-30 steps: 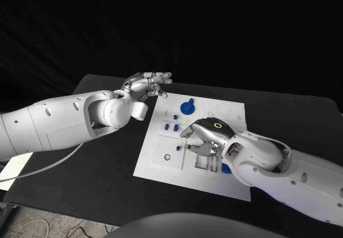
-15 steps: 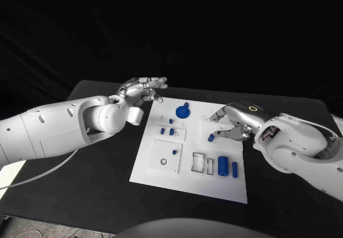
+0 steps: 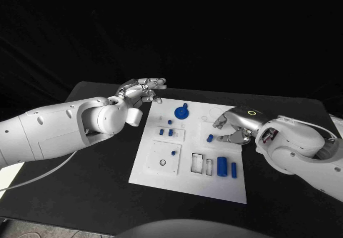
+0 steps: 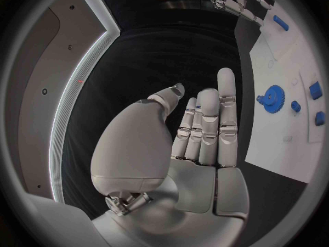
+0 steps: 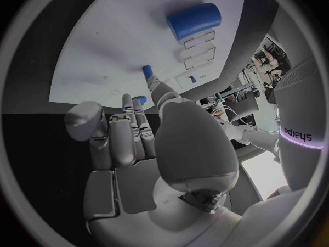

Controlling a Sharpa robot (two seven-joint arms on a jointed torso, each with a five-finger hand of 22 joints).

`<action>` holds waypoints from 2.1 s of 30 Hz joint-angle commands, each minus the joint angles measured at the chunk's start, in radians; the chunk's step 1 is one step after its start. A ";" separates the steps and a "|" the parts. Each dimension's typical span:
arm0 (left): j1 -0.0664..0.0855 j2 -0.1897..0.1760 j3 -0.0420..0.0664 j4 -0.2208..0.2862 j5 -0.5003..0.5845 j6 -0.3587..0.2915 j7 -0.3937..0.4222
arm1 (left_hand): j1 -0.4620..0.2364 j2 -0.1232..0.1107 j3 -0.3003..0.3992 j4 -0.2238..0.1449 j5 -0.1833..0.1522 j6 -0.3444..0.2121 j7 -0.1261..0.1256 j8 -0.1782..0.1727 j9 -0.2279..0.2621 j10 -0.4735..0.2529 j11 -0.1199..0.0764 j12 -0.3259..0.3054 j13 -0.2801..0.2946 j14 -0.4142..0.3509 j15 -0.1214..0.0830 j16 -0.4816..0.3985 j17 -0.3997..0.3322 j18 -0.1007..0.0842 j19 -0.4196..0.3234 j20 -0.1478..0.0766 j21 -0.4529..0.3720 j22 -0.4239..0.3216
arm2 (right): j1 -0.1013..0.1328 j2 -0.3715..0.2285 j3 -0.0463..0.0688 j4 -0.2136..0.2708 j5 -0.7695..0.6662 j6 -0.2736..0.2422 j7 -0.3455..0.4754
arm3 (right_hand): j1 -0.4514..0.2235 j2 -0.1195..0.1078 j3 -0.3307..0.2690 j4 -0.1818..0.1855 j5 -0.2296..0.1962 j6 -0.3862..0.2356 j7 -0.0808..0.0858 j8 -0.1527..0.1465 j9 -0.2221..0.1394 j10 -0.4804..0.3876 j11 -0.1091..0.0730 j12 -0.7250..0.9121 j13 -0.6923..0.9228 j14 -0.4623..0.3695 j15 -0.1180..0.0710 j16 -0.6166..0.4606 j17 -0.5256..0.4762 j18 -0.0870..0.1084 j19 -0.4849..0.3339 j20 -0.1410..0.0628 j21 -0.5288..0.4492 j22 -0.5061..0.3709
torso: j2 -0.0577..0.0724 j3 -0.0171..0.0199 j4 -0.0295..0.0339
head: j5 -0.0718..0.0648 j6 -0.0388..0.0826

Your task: Assemble the parts on the task board

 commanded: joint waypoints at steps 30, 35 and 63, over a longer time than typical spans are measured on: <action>0.000 0.002 0.000 0.000 -0.001 0.023 0.002 | -0.008 0.001 -0.006 -0.001 0.004 -0.007 0.003 0.003 0.000 -0.009 -0.001 0.006 0.001 -0.009 0.003 -0.006 -0.002 0.017 -0.005 0.005 -0.004 -0.002 | -0.025 0.071 -0.013 -0.038 -0.004 0.025 0.014 | 0.053 0.058 0.115 -0.010 -0.024 0.037 -0.011 0.008 0.003 0.121 -0.018 -0.013 -0.002 0.045 -0.023 0.019 0.015 0.012 0.028 -0.016 0.014 0.027 | 0.001 -0.0007 0.0020 | 0.000 -0.010; 0.000 0.001 0.000 0.001 -0.001 0.029 0.001 | -0.009 0.002 -0.007 0.000 0.004 -0.007 0.004 0.004 0.000 -0.010 0.000 0.008 0.001 -0.010 0.003 -0.007 -0.005 0.017 -0.005 0.006 -0.005 -0.003 | -0.025 0.076 -0.013 -0.045 -0.022 0.035 -0.009 | 0.063 0.071 0.165 -0.020 -0.047 0.078 -0.018 0.020 0.009 0.162 -0.028 -0.017 0.001 0.046 -0.029 0.026 0.022 0.011 0.032 -0.023 0.020 0.036 | 0.001 -0.0012 0.0024 | -0.001 -0.013; 0.000 -0.003 0.000 0.003 -0.001 0.034 -0.006 | -0.012 0.004 -0.010 0.002 0.004 -0.009 0.005 0.006 0.000 -0.013 0.001 0.013 0.001 -0.013 0.004 -0.007 -0.008 0.017 -0.006 0.007 -0.007 -0.004 | -0.028 0.076 -0.017 -0.039 -0.043 -0.001 -0.043 | 0.042 0.061 0.206 -0.030 -0.052 0.122 -0.030 0.029 0.016 0.203 -0.039 -0.036 0.002 0.047 -0.038 0.034 0.030 0.008 0.036 -0.032 0.028 0.049 | 0.000 -0.0008 0.0026 | -0.001 -0.019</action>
